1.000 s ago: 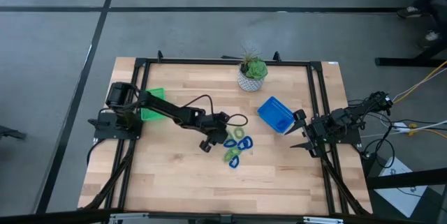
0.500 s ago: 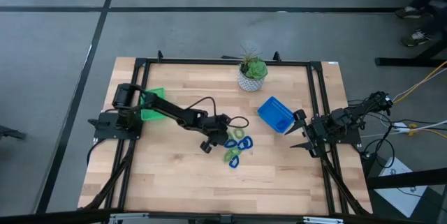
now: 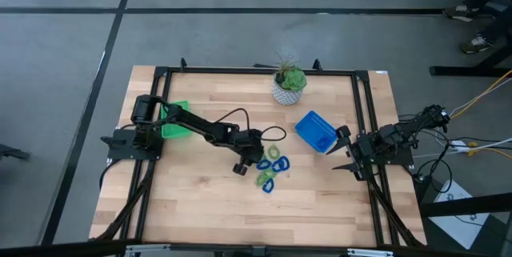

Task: Sort spring keychains
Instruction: Put the green spring keychain in the green bin

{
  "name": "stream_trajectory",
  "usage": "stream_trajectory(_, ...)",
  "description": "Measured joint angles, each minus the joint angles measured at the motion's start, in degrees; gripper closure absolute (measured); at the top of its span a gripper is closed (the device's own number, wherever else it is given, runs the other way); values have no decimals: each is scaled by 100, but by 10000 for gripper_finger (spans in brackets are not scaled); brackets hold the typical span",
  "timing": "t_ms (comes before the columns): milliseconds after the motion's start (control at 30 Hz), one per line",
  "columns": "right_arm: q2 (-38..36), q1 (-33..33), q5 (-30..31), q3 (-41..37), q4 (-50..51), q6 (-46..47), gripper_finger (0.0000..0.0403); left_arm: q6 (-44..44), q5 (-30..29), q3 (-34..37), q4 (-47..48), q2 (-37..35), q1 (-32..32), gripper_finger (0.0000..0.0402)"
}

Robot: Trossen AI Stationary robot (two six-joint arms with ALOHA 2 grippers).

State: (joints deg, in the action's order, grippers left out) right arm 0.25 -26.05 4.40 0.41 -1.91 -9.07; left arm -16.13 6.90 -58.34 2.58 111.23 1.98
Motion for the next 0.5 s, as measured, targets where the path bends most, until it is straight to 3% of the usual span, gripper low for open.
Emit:
stream_trajectory(333, 0, -1, 0, -1, 0, 1, 161, 731, 89, 12, 374, -58, 29, 364)
stream_trajectory(500, 0, -1, 0, -1, 0, -1, 161, 850, -571, 64, 573, -363, 148, 392)
